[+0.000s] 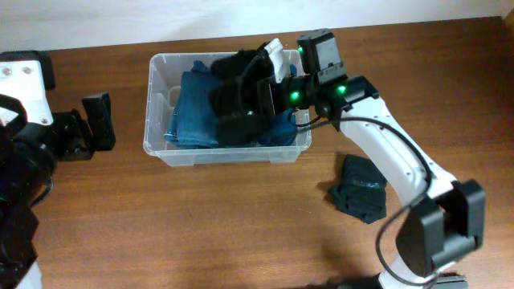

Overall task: Pack container
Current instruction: 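Place the black bundle into the bin with the right gripper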

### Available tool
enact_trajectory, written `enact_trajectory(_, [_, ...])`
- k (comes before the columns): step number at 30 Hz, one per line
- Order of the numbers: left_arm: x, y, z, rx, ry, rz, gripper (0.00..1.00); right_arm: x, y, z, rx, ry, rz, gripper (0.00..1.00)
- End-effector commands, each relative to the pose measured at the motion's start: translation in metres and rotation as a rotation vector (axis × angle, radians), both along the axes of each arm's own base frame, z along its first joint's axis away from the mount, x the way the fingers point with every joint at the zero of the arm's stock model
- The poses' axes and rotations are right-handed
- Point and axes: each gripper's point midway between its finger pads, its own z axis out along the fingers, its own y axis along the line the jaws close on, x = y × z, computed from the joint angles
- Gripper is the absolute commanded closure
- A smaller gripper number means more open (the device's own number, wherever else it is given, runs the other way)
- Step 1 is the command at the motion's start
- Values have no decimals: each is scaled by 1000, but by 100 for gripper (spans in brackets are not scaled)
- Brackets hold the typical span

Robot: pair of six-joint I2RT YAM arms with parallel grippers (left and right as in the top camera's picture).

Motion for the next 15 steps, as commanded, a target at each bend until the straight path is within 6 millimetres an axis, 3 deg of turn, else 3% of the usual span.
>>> enact_trajectory(1, [-3, 2, 3, 5, -11, 10, 1, 18, -14, -23, -65, -32, -17, 5])
enact_trajectory(4, [-3, 2, 3, 6, -11, 10, 1, 19, -31, -18, -64, -9, -46, 2])
enact_trajectory(9, [-3, 2, 3, 6, -11, 10, 1, 16, -86, 29, -29, 31, -206, 2])
enact_trajectory(12, [-3, 2, 3, 5, -11, 10, 1, 4, -137, 58, -15, 51, -342, 2])
enact_trajectory(13, [-3, 2, 3, 5, -11, 10, 1, -7, -172, 64, -6, 109, -442, 2])
enact_trajectory(15, [-3, 2, 3, 5, -11, 10, 1, -23, -213, 60, -11, 203, -562, 2])
